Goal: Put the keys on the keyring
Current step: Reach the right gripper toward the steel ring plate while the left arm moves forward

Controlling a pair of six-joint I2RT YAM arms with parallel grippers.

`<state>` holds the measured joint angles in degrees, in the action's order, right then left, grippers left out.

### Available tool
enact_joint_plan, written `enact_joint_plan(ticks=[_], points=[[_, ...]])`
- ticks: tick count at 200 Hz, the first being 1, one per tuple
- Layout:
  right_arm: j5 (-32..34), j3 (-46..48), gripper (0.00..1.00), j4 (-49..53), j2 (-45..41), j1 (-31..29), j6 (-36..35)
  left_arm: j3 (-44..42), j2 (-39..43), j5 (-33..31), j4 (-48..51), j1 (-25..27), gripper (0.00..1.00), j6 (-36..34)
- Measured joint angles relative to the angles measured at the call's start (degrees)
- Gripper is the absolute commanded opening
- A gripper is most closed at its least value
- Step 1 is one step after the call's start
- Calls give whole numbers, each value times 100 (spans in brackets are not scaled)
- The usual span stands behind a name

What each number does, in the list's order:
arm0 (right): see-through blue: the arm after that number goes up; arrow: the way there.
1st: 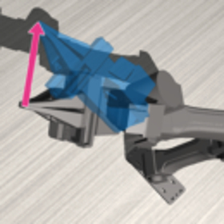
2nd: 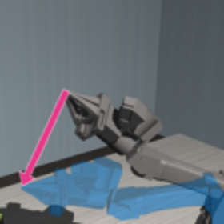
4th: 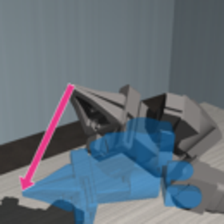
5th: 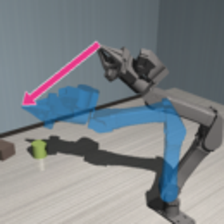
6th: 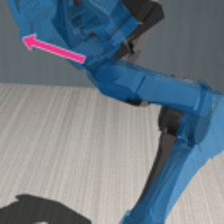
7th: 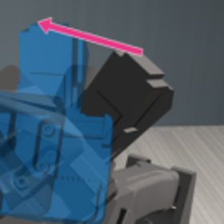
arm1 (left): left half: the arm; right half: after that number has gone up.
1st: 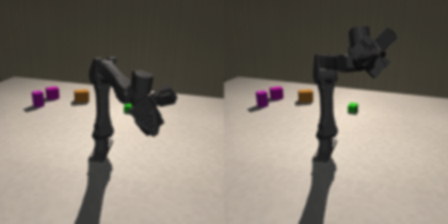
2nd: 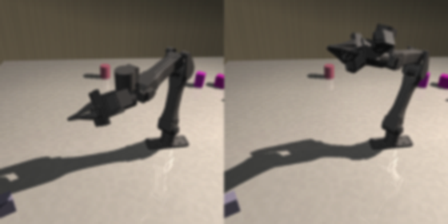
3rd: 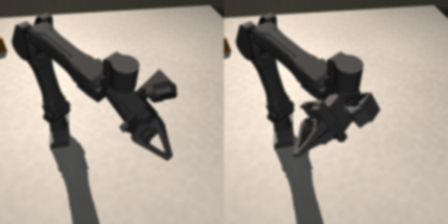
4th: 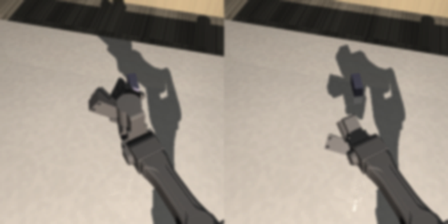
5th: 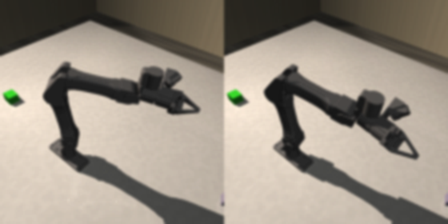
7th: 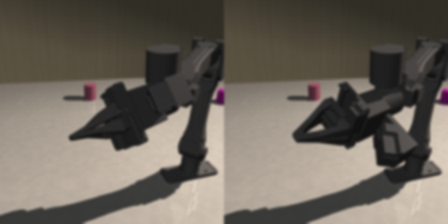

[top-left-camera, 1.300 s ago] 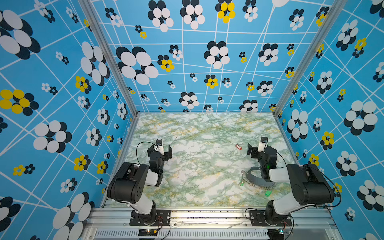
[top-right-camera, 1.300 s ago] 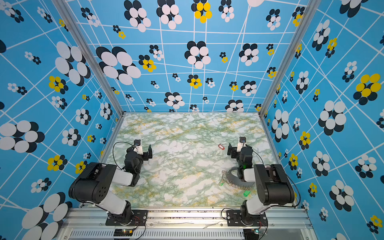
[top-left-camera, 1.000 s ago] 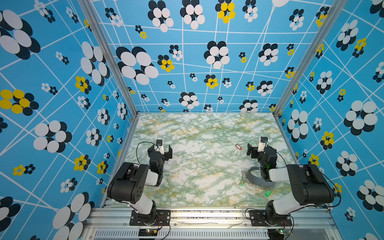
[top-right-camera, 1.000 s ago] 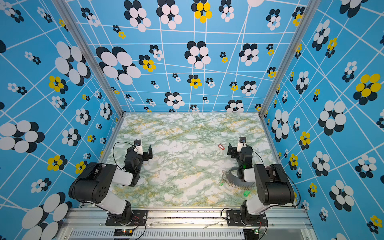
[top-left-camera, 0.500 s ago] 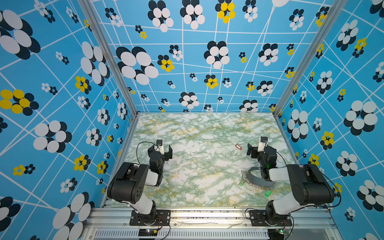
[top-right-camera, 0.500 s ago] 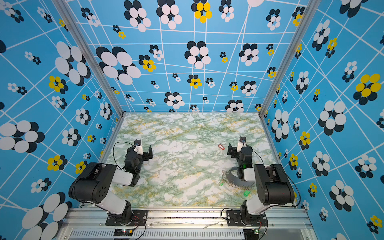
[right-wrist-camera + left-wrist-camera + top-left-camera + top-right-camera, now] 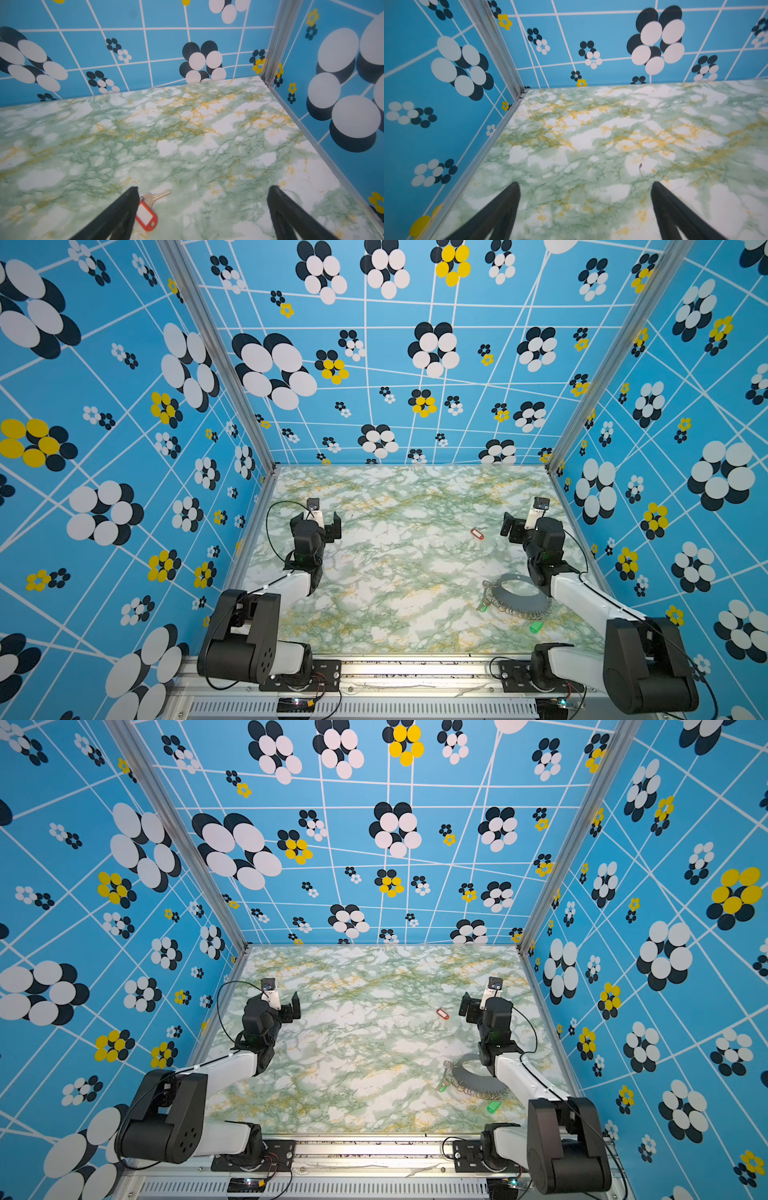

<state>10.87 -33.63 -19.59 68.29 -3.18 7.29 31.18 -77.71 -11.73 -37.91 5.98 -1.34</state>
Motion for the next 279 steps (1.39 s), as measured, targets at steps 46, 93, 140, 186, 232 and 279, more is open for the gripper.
enact_joint_plan(ticks=[46, 93, 140, 186, 232, 279], points=[[-262, -662, 99, 2826, -529, -179, 1213, 1200, 468, 68, 1961, 140, 99, 728], [-809, -450, 99, 4465, -551, -750, 2157, 1113, 881, 656, 3051, 476, 99, 1853], [-848, -393, 99, 5110, -212, -848, 2529, 861, 1327, 1025, 3748, 1292, 99, 2538], [-927, -122, 98, 5154, 122, -973, 2684, 476, 1843, 1228, 3991, 1810, 100, 2907], [-973, -155, 99, 4837, 636, -1093, 2767, 74, 2256, 1259, 4253, 1893, 99, 3150], [-944, -407, 98, 4371, 1071, -1478, 2820, 74, 2374, 1257, 4382, 1893, 99, 3182]])
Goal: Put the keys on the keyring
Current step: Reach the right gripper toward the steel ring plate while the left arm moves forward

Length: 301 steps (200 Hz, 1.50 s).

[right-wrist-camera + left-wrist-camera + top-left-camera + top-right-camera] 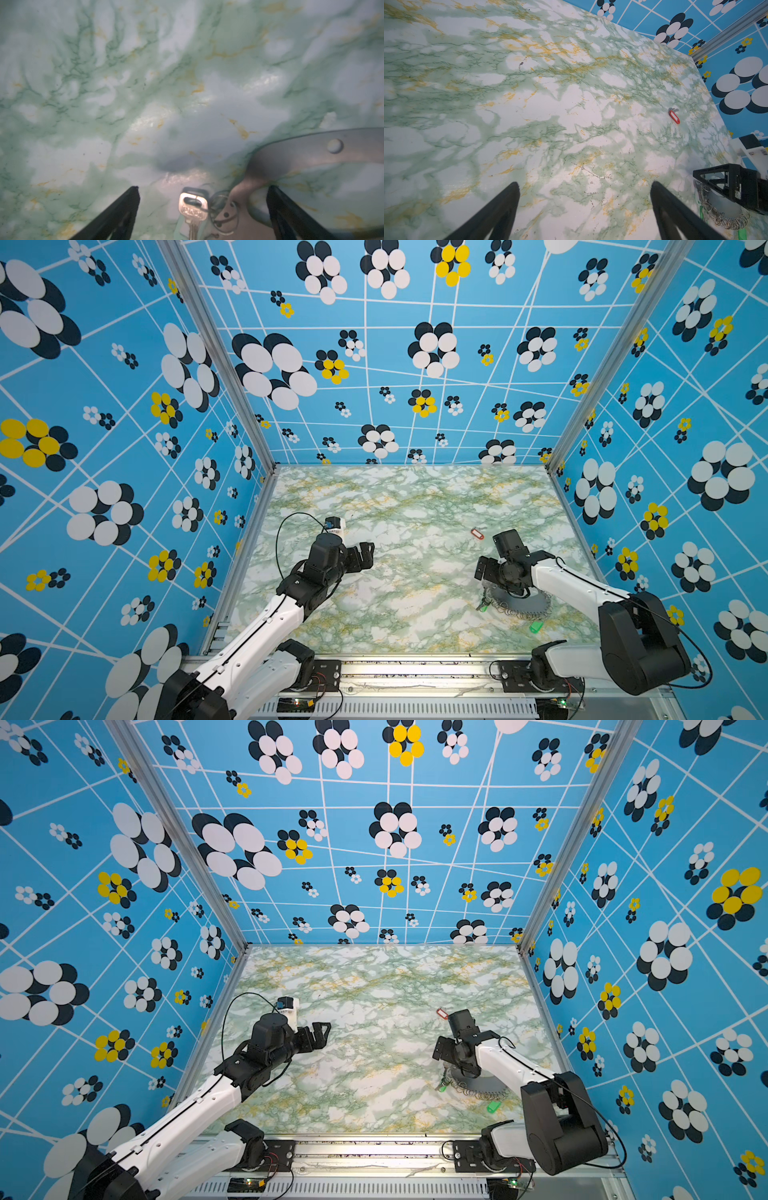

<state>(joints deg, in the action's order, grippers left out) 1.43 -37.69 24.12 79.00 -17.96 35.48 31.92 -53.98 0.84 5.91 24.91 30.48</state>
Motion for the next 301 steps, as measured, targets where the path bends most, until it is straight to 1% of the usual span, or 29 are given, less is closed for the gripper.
enact_joint_plan(ticks=[28, 51, 95, 108, 130, 161, 193, 222, 255, 273, 301], points=[[-11, -203, 98, -195, 280, -372, 37, 0, 0, 2, 13, 0, 99, 2], [-83, -474, 98, -323, 603, -804, 81, 0, 20, -2, 57, 0, 99, 4], [-411, -1641, 97, -400, 1725, -1867, 44, 4, 343, -52, 496, -70, 99, 63], [-531, -2107, 96, -295, 2103, -2177, -55, 9, 546, -85, 704, -205, 99, 116], [-680, -2992, 96, 85, 2756, -2673, -350, 57, 984, -131, 1134, -595, 99, 197], [-911, -4004, 96, 669, 3429, -3248, -669, 221, 1451, -131, 1639, -1102, 99, 219], [-1279, -4704, 96, 1049, 3877, -3812, -785, 415, 1576, -177, 2076, -1259, 99, 208], [-1655, -4874, 97, 1126, 3978, -4131, -739, 527, 1633, -297, 2396, -1309, 99, 157], [-1816, -4765, 98, 1174, 3818, -4186, -562, 538, 1694, -339, 2586, -1370, 99, 120], [-1797, -4640, 98, 1281, 3456, -4175, -466, 525, 1646, -254, 2562, -1370, 100, 125], [-1615, -4395, 96, 1434, 2496, -4140, -380, 334, 1456, 35, 2310, -1364, 98, 151]])
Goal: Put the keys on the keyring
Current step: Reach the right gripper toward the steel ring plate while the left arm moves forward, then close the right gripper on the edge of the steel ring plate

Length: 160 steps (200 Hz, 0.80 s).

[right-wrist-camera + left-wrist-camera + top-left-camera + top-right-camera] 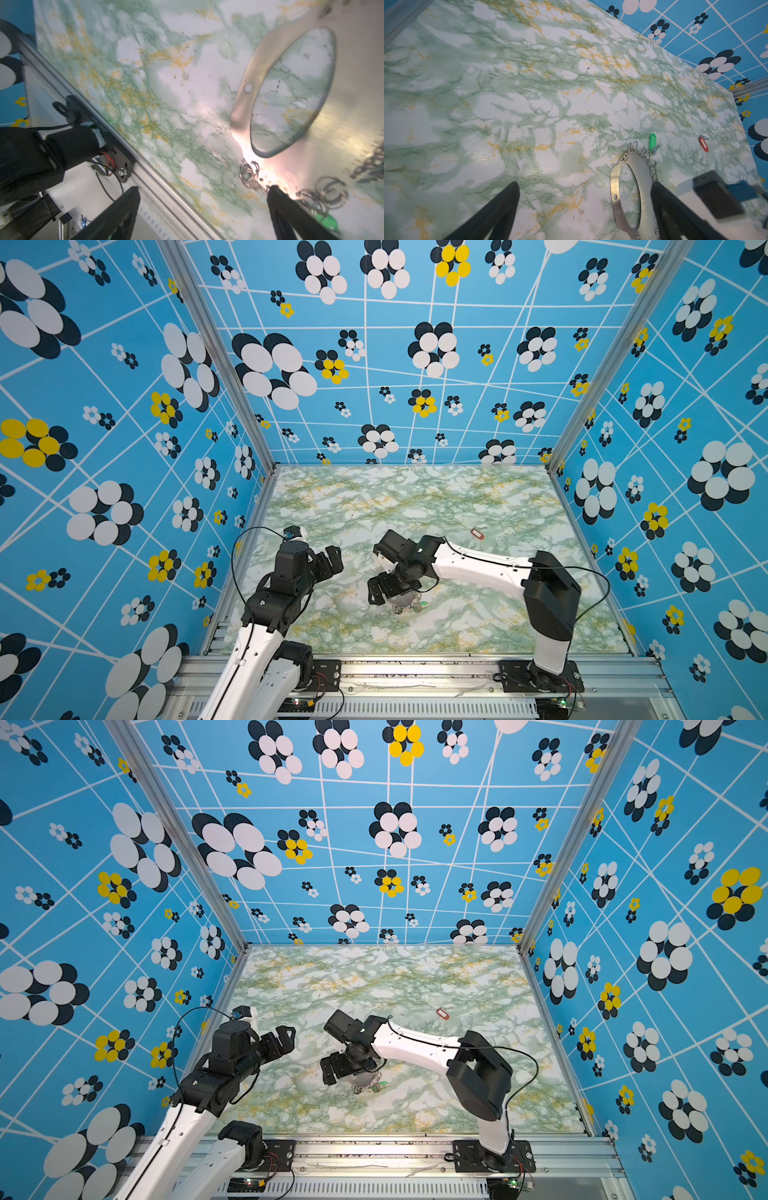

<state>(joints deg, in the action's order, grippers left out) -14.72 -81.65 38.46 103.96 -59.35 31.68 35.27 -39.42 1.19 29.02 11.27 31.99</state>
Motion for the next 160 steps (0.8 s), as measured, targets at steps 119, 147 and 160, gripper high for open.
enact_joint_plan(ticks=[119, 147, 160], points=[[280, 2736, 68, -1429, -1021, 1169, 555, -267, -1189, 245, -1241, 1316, 96, 212], [199, 2761, 58, -1899, -911, 1325, 693, -297, -1187, 223, -1366, 1325, 96, 260], [175, 2761, 54, -2092, -835, 1412, 739, -317, -1187, 221, -1384, 1325, 96, 273]])
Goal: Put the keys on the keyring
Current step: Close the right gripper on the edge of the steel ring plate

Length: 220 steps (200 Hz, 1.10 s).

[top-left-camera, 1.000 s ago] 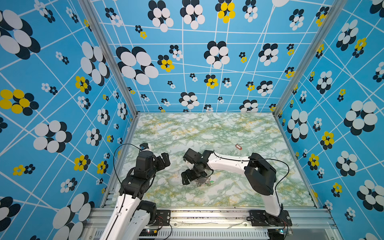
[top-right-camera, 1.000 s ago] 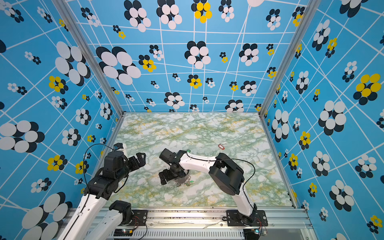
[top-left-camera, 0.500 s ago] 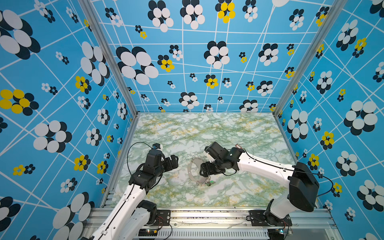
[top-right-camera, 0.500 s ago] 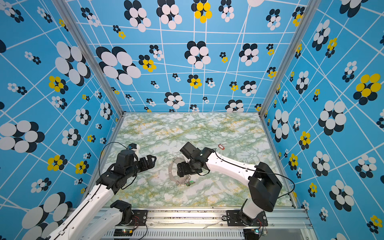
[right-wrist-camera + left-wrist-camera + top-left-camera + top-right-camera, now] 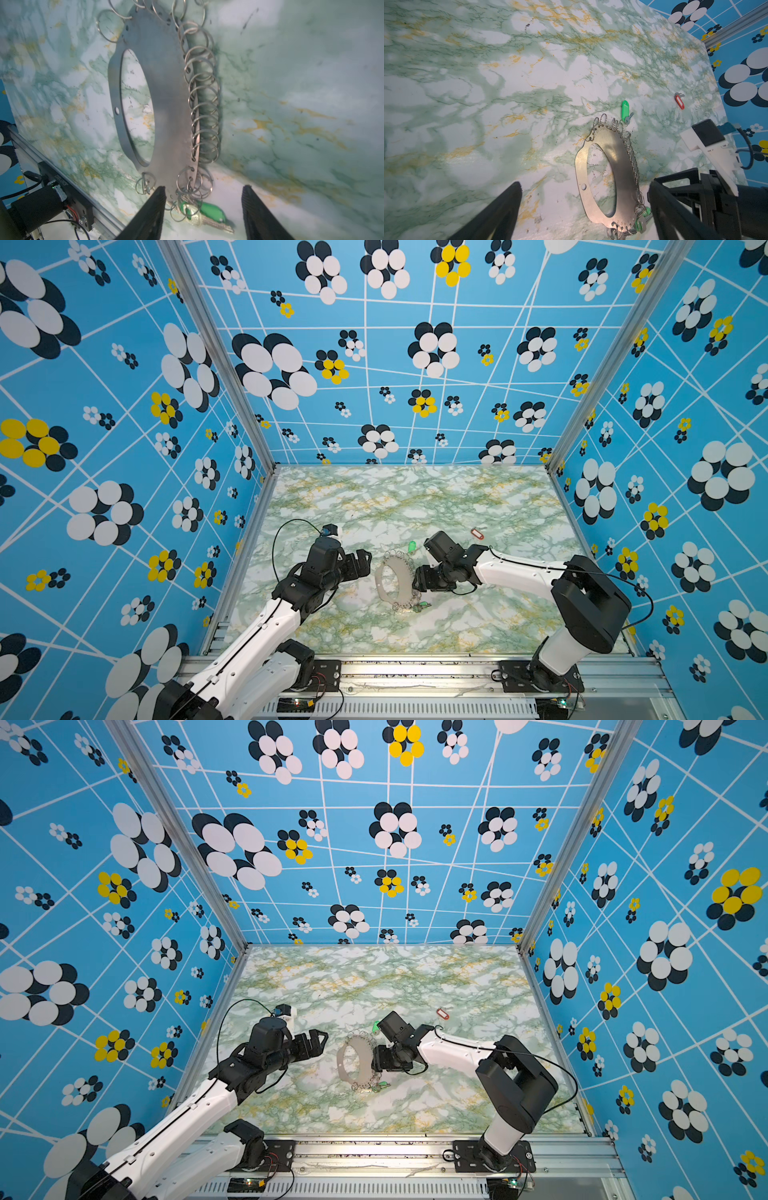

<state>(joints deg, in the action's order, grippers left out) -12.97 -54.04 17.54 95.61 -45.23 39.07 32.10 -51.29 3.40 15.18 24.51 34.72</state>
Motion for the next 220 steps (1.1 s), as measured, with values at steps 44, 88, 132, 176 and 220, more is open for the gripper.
enact_joint_plan(ticks=[44, 88, 132, 176, 220], points=[[-83, -92, 48, -345, 398, 125, 87, -13, 2, 0, -28, 0, 97, 4], [-319, -166, 40, -627, 581, 125, 197, -24, 33, 0, -39, 0, 97, 4], [-525, -160, 32, -658, 625, 125, 205, -55, 50, 0, -39, 2, 97, 2], [-586, -155, 24, -577, 632, 125, 160, -55, 44, 0, -44, 2, 97, 2], [-811, -155, 23, -490, 623, 125, 50, -55, 0, 0, -44, 2, 97, 2]])
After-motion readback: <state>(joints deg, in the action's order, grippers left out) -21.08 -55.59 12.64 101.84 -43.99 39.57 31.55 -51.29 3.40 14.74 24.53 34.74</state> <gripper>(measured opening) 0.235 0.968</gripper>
